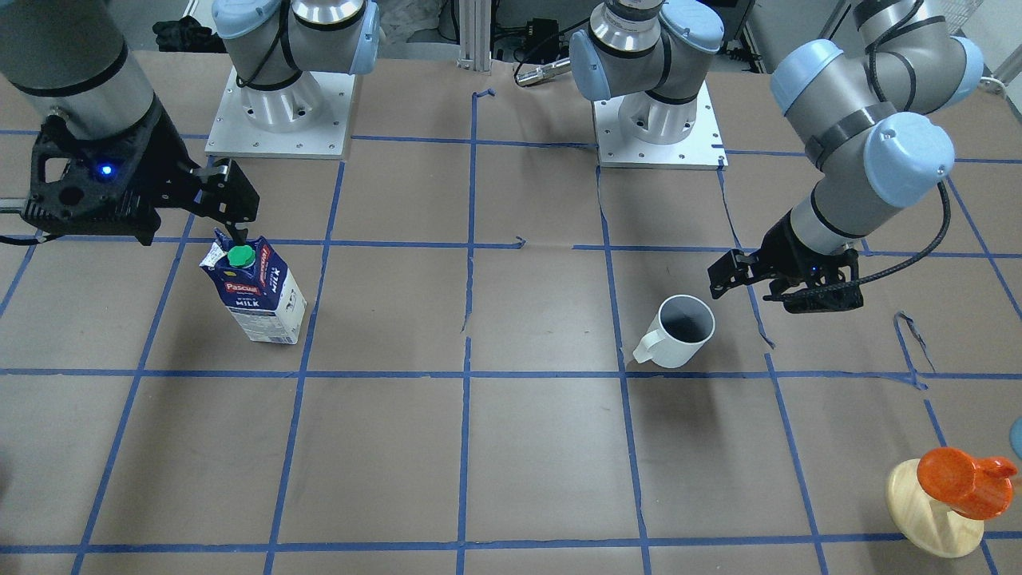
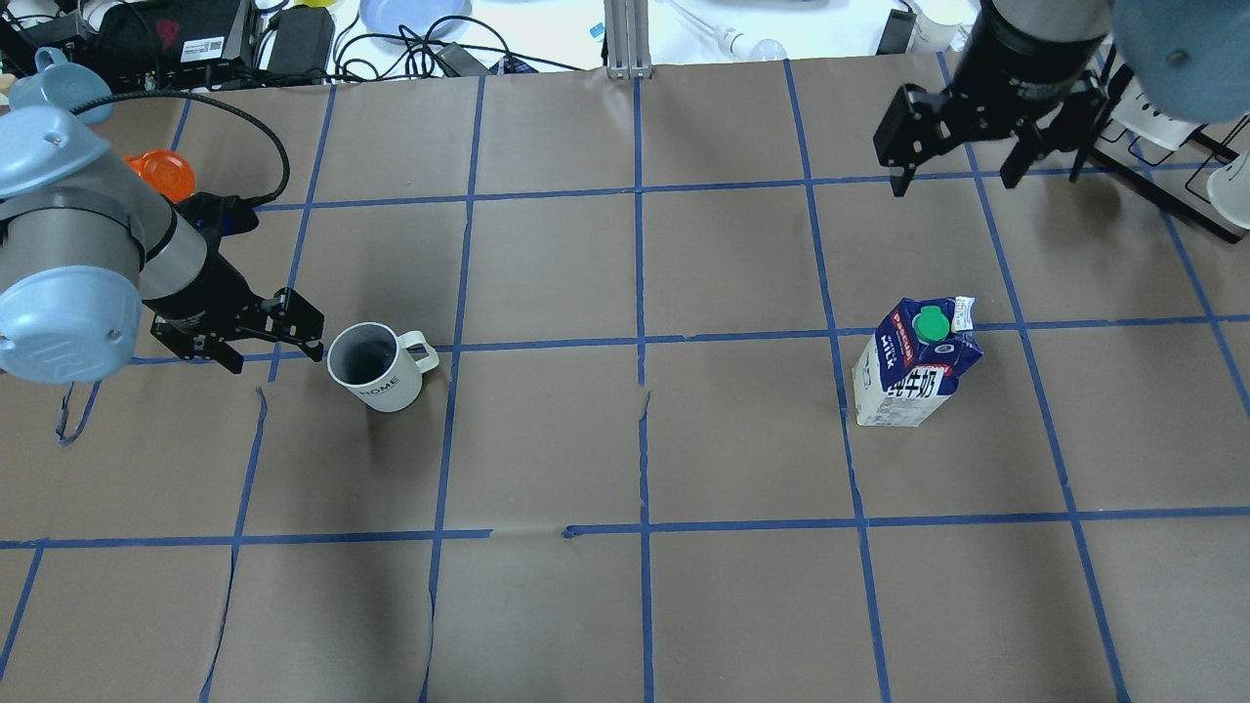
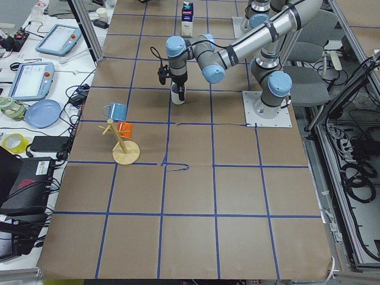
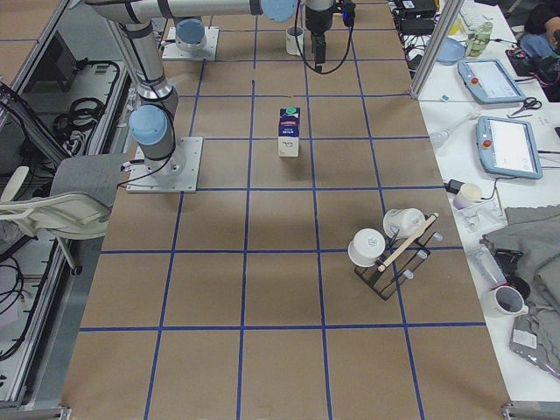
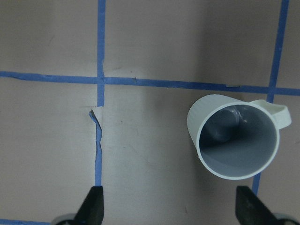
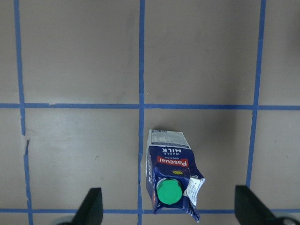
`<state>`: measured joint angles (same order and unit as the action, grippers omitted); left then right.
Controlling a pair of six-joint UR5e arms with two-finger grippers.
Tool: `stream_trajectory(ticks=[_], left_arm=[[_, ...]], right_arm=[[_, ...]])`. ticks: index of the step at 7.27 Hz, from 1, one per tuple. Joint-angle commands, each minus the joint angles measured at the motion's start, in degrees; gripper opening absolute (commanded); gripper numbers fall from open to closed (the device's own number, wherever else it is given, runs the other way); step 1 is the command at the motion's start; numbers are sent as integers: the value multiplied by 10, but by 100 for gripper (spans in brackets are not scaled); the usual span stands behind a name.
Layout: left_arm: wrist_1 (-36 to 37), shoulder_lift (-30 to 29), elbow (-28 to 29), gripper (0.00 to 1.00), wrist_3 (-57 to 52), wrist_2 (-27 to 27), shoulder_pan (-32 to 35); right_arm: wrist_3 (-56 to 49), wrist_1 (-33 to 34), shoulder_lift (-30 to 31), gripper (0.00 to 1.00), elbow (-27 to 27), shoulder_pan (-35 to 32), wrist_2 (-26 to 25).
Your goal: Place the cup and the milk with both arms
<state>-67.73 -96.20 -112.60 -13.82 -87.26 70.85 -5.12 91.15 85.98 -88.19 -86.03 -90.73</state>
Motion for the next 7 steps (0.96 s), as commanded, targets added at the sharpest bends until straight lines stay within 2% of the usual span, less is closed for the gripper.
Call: stream_trajectory(ticks=[1, 2, 4, 5, 7], left_arm=[[12, -26, 0, 99, 5, 9, 0], [9, -34, -3, 87, 7, 38, 0], [17, -50, 0, 84, 28, 46, 10], [41, -62, -1, 67, 27, 46, 10], [41, -72, -3, 22, 31, 45, 20]], right_arm=[[-16, 3, 5, 100, -50, 10, 1], [-16, 20, 4, 100, -80, 9, 0], [-32, 115, 7, 100, -158, 10, -19], [-41, 122, 8, 100, -162, 13, -22], [-32, 120, 8, 100, -171, 13, -21]])
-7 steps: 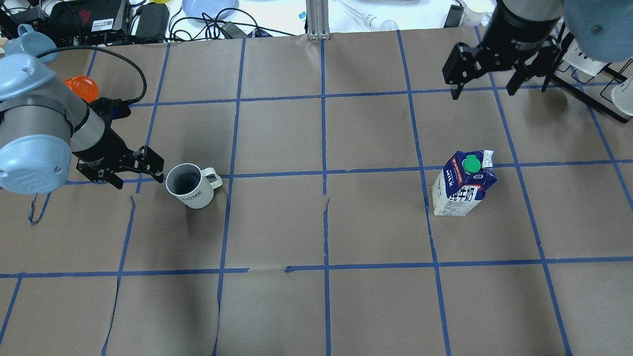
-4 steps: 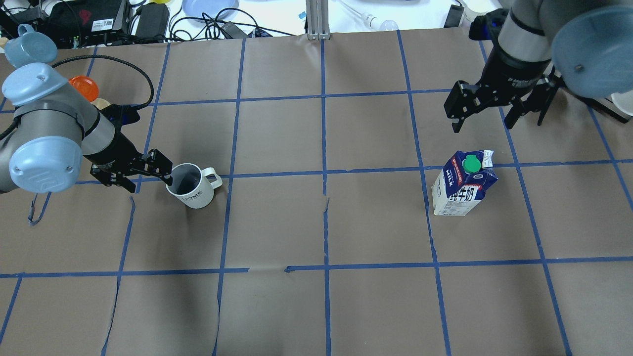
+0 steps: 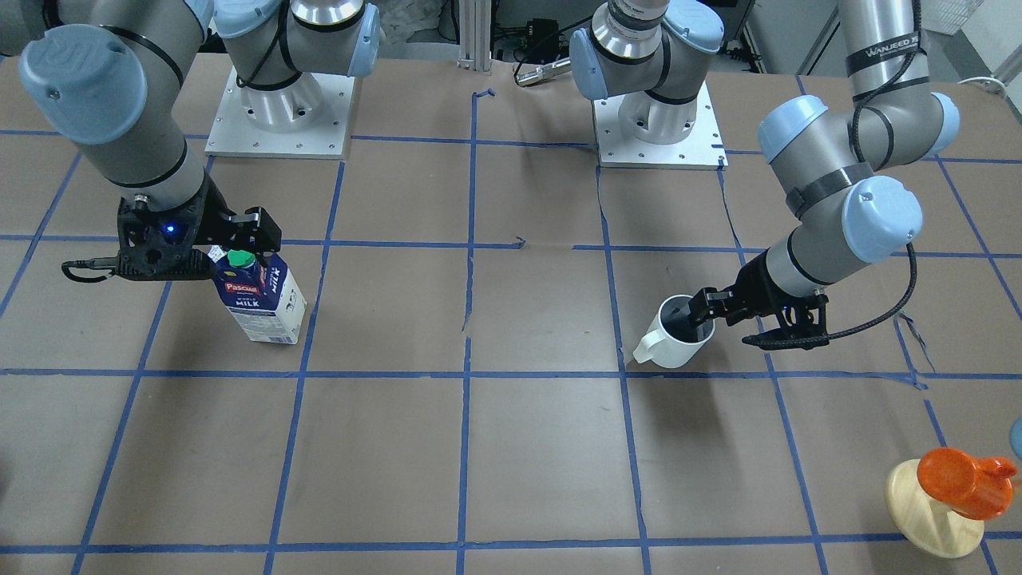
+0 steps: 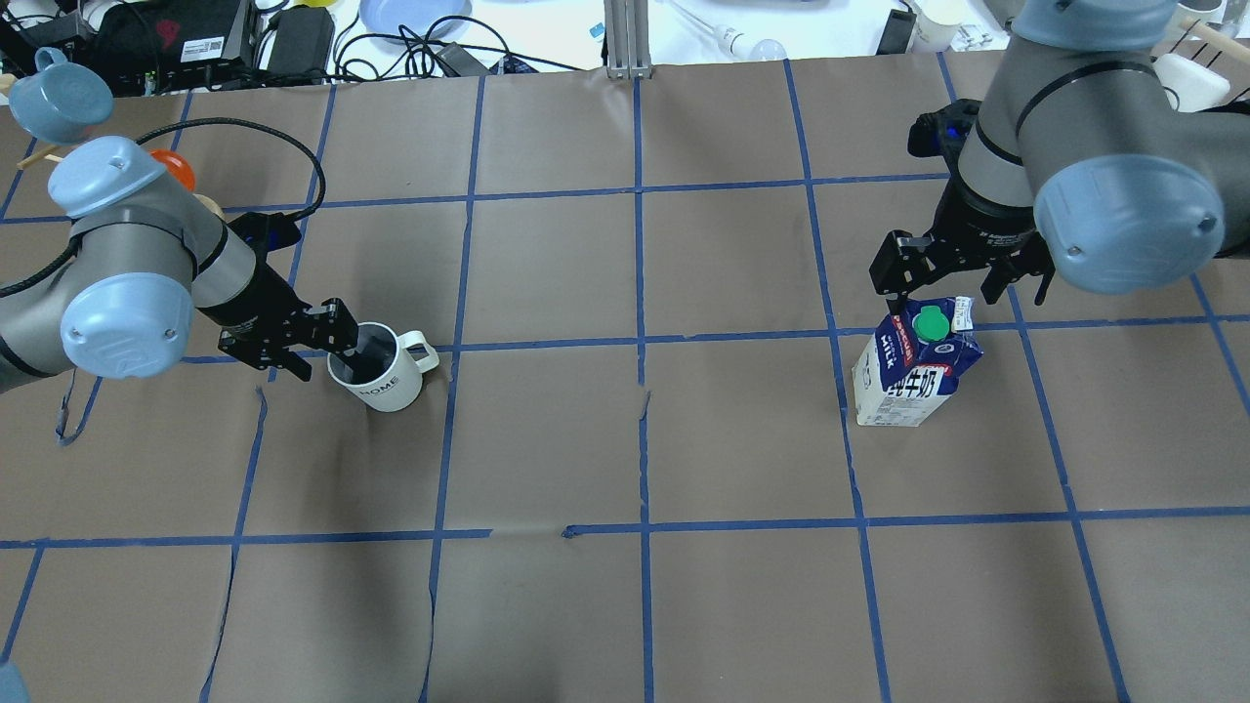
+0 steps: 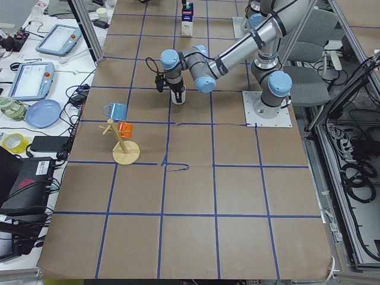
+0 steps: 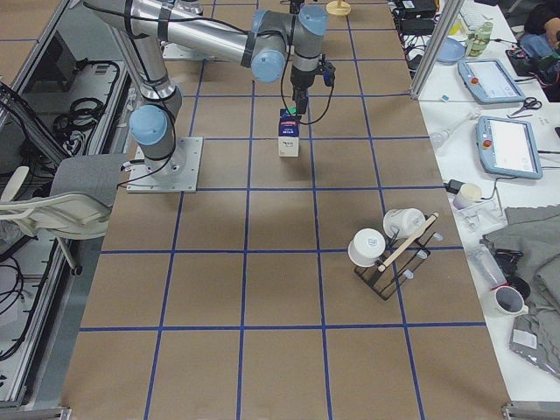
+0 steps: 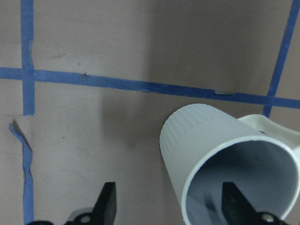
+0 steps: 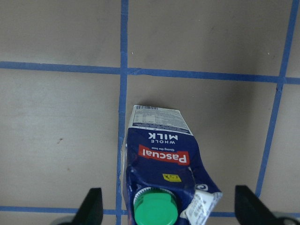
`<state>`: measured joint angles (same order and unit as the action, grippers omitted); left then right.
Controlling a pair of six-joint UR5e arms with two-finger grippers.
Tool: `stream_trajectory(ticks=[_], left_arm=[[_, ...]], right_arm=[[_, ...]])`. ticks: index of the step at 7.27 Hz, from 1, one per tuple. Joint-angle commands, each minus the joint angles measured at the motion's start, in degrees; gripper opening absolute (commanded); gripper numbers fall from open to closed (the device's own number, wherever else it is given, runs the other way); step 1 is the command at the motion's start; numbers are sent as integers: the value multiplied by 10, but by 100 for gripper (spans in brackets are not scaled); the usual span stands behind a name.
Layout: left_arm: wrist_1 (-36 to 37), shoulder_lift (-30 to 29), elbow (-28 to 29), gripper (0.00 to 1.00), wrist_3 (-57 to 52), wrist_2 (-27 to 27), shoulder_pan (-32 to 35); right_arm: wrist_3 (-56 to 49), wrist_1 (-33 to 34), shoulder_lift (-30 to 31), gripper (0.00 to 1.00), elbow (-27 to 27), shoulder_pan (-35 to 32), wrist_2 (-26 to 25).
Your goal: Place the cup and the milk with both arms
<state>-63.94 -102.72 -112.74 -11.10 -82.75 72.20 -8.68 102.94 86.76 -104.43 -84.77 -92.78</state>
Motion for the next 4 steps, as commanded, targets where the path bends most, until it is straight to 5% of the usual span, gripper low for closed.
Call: stream_trajectory(ticks=[1, 4], left_arm=[[4, -6, 0, 2, 12, -1, 11], [6, 1, 2, 0, 56, -1, 35]], right_arm=[[1, 4, 1, 100, -23, 0, 1], [1, 62, 1, 99, -70, 0, 0]])
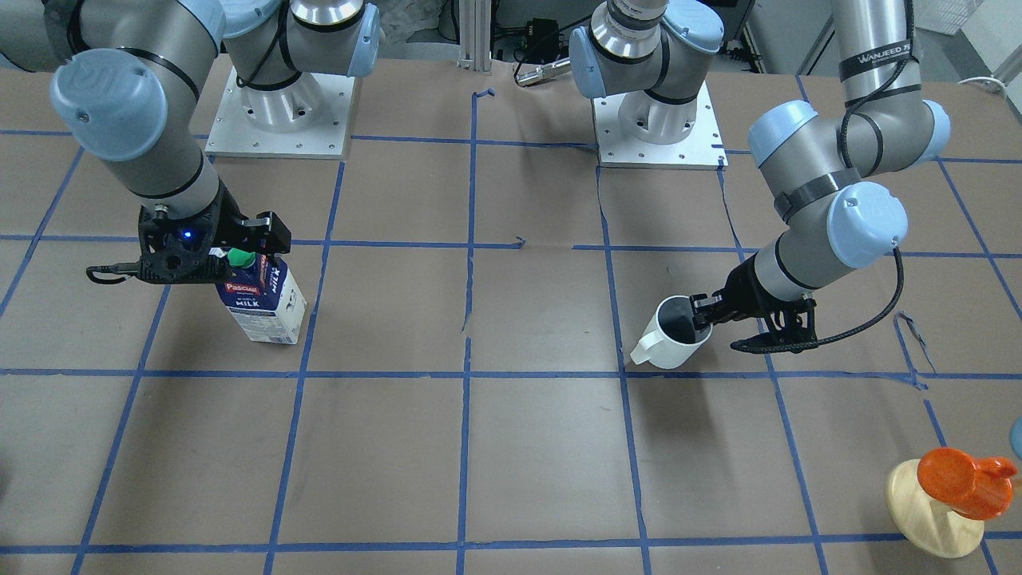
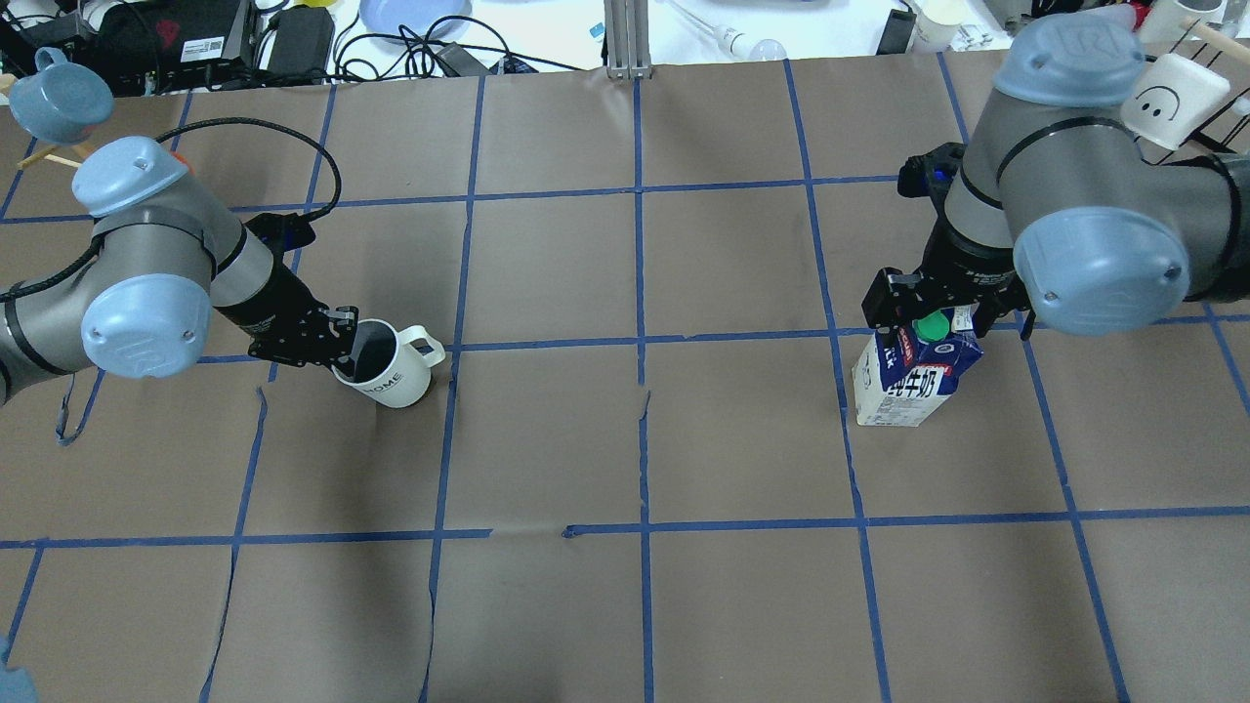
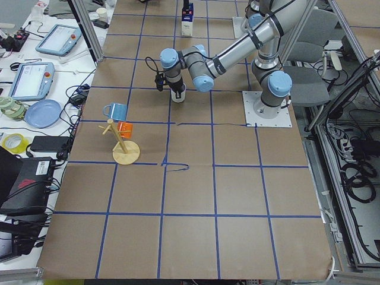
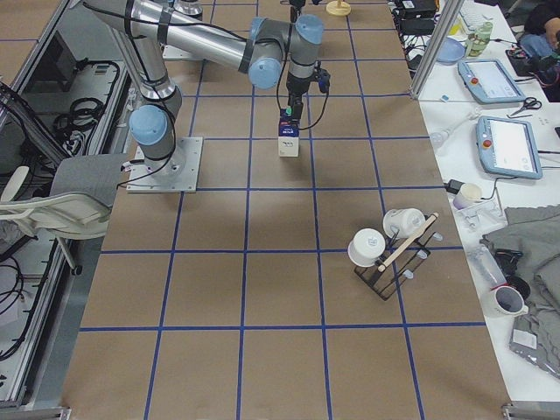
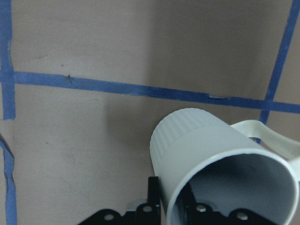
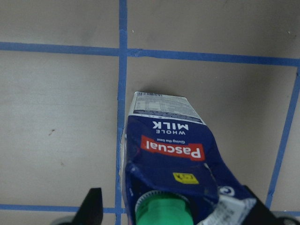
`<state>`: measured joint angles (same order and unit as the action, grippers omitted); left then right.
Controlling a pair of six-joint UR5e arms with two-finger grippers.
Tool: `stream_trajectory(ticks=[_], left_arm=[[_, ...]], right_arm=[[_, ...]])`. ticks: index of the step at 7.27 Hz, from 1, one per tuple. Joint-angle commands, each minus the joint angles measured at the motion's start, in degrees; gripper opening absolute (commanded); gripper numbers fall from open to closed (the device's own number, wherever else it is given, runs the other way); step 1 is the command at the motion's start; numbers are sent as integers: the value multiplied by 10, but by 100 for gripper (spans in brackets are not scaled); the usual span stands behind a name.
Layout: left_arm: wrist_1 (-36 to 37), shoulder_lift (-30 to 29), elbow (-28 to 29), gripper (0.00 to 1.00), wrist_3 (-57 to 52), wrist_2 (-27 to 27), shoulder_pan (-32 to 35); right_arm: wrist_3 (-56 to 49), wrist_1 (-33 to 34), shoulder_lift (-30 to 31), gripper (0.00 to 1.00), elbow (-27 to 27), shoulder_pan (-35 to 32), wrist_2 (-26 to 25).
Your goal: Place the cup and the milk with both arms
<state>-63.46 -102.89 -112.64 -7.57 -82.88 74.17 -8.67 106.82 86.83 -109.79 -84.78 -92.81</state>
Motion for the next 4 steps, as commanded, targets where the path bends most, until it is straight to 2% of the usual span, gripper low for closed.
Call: stream_trajectory(ticks=[1, 2, 3, 4], left_arm=[[17, 2, 13, 0, 79, 3, 45], [18, -1, 34, 0, 133, 3, 95], [19, -8, 57, 0, 202, 1, 151], [20, -17, 82, 0, 221, -1, 183]], right_arm=[[1, 29, -1, 97, -17, -1, 1], [1, 30, -1, 88, -17, 0, 1], [2, 33, -2, 74, -15, 0, 1], [3, 33, -2, 64, -12, 1, 1]])
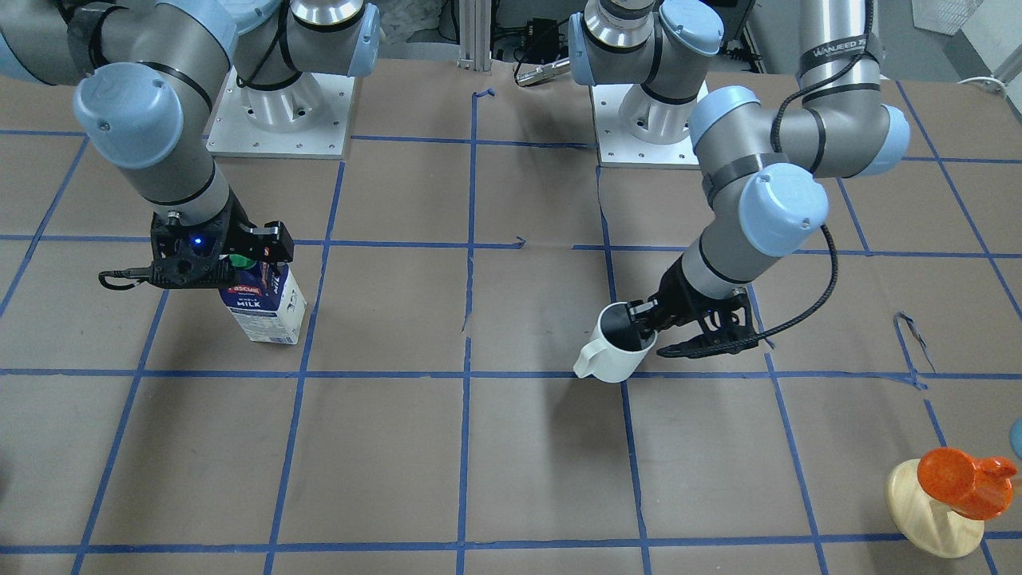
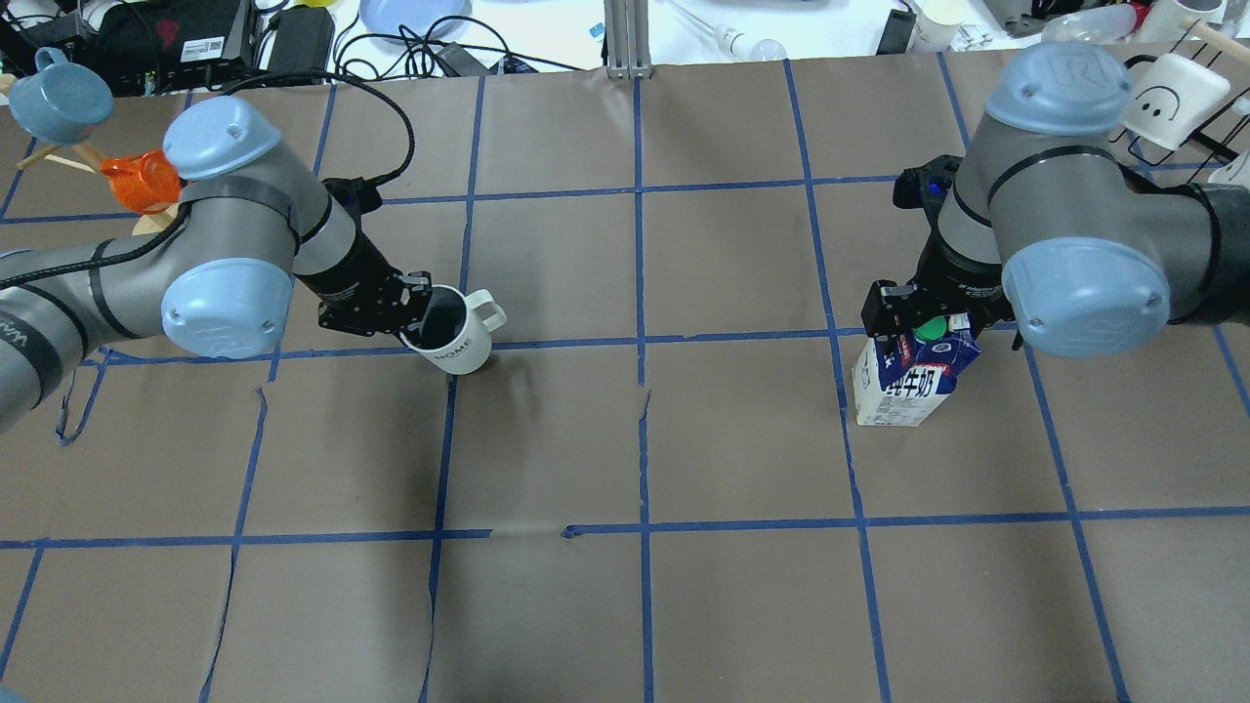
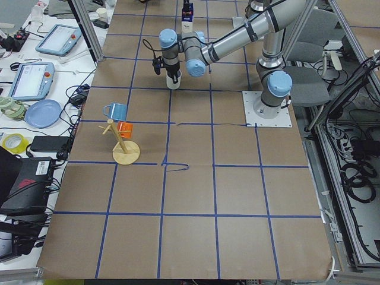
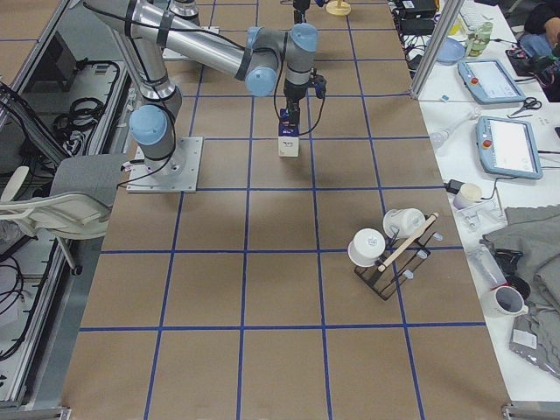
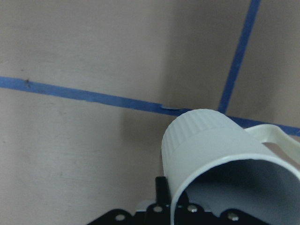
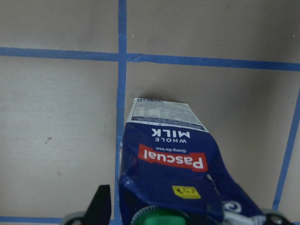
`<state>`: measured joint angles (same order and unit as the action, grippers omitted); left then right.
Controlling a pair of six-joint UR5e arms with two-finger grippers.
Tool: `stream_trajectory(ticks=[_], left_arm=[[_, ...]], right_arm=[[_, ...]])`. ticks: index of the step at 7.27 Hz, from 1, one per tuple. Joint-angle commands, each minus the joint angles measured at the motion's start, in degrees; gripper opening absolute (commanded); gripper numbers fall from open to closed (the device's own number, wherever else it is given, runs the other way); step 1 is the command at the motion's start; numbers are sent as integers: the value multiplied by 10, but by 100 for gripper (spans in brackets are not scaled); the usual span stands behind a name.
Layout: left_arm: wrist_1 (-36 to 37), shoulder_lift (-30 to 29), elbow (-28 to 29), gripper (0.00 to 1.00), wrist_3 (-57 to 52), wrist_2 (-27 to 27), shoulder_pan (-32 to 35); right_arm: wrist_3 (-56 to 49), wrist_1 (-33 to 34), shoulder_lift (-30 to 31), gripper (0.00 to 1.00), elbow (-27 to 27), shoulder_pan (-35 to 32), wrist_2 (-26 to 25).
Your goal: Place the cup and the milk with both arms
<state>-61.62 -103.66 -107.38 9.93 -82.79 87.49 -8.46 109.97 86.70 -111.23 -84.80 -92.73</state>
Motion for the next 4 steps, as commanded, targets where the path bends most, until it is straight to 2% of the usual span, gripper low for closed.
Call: stream_trajectory(ticks=[1, 2, 4], left_arm=[[3, -17, 37, 0, 89, 0, 72], [36, -29, 38, 0, 130, 1, 100], [76, -56, 38, 0, 167, -1, 145]], right_arm=[[1, 2, 0, 58, 5, 2, 0], [1, 4, 0, 51, 8, 3, 0], [2, 2, 0, 51, 15, 3, 2]])
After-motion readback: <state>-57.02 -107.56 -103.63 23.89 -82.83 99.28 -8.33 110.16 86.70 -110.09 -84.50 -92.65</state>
